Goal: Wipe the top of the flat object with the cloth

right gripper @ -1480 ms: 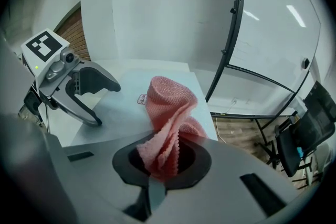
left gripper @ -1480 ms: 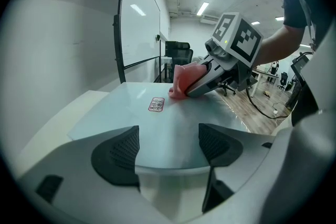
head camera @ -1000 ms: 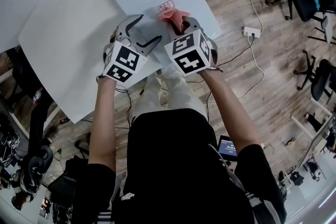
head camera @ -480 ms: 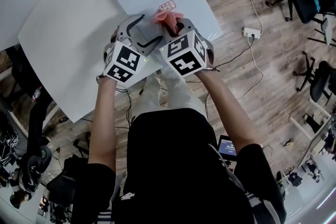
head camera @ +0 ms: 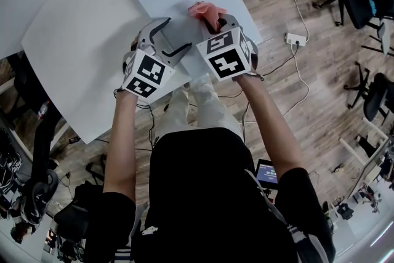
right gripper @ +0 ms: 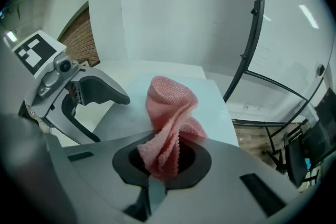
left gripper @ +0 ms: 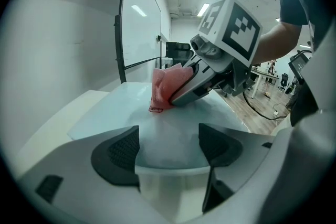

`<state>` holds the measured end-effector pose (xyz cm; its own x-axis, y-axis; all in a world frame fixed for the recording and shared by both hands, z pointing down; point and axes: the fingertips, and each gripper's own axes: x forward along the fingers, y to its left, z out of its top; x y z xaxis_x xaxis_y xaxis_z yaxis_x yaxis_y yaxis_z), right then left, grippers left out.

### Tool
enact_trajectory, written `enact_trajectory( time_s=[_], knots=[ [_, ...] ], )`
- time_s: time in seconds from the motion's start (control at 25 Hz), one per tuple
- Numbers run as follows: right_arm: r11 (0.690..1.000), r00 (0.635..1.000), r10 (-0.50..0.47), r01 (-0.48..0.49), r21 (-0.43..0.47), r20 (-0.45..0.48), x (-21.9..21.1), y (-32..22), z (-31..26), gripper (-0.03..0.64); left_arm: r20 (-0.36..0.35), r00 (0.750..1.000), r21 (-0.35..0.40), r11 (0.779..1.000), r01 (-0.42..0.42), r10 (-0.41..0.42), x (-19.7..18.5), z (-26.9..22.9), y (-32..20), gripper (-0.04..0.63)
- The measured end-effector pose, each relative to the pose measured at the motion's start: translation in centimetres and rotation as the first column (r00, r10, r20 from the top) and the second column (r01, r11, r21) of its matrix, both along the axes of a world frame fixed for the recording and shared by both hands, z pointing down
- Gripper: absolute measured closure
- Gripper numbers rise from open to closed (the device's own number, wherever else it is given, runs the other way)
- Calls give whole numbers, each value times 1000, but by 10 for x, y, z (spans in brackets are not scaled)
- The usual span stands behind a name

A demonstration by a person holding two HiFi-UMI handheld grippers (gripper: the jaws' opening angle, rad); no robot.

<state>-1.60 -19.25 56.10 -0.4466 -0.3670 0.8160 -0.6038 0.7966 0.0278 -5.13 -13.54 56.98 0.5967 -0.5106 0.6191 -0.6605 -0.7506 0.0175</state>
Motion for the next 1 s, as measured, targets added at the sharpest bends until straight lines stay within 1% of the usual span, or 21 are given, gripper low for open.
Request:
enact_trajectory(
  time_s=[0.2, 0.56, 1.0],
  knots=[
    [997, 996, 82, -82, -10, 26, 14, -17, 1, 571, -3, 1000, 3, 1000, 2, -2, -2, -1, 1, 249],
    [985, 985, 174, -174, 3, 13, 44, -43, 1, 571, -5, 1000, 3, 1000, 1, -1, -2, -1, 1, 249],
    [984, 984, 180, -180, 0, 15, 37, -46, 0, 571, -7, 1000, 6, 1000, 1, -1, -1, 0, 0, 249]
  ],
)
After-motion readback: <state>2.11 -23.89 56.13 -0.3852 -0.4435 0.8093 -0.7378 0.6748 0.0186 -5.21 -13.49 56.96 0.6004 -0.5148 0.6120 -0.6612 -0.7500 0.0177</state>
